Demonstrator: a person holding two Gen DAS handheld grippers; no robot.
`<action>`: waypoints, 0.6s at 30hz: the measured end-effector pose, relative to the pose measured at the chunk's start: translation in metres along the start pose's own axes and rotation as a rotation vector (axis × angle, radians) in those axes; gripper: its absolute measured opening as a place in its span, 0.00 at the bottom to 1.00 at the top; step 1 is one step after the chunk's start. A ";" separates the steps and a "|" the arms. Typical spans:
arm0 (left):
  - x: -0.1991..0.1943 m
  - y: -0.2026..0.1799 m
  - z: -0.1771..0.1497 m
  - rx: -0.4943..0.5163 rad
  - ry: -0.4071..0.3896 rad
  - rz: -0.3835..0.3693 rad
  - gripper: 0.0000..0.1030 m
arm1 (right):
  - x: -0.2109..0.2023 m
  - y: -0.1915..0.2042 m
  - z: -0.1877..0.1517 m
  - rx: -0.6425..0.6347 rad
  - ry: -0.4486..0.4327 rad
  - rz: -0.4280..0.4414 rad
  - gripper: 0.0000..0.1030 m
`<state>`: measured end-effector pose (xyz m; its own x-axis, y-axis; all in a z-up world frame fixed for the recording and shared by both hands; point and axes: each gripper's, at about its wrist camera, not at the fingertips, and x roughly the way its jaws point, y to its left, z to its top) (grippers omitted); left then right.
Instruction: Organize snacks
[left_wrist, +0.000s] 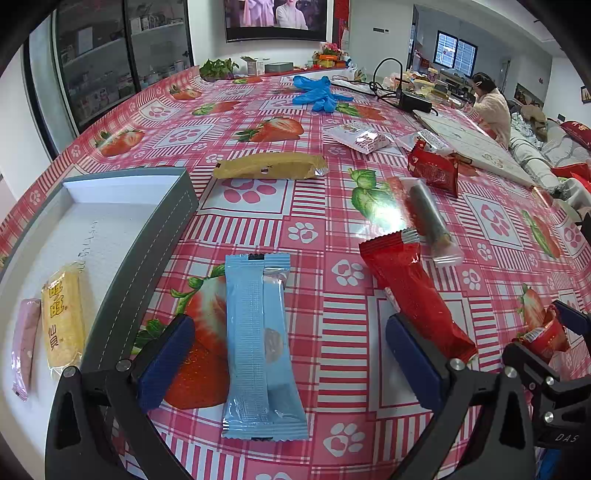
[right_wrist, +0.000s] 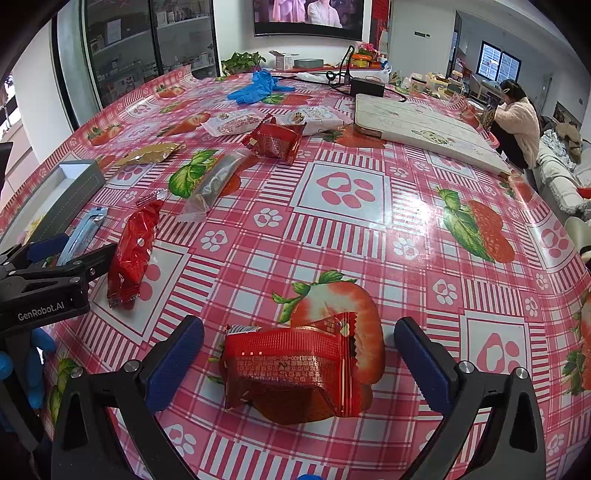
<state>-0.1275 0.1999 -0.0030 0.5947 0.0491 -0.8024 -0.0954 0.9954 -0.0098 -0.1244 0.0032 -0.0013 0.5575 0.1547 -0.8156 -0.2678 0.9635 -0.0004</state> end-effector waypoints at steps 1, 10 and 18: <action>0.000 0.000 0.000 0.001 0.000 -0.001 1.00 | 0.000 0.000 0.000 0.000 0.000 0.000 1.00; -0.005 -0.002 0.002 0.015 -0.003 -0.011 0.80 | -0.007 -0.002 0.003 0.010 0.035 -0.005 0.83; -0.024 0.003 -0.003 -0.022 0.027 -0.130 0.25 | -0.018 -0.020 0.002 0.116 0.038 0.114 0.41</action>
<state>-0.1441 0.2019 0.0142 0.5813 -0.0832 -0.8094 -0.0359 0.9912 -0.1277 -0.1277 -0.0190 0.0147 0.4984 0.2578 -0.8278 -0.2333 0.9594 0.1583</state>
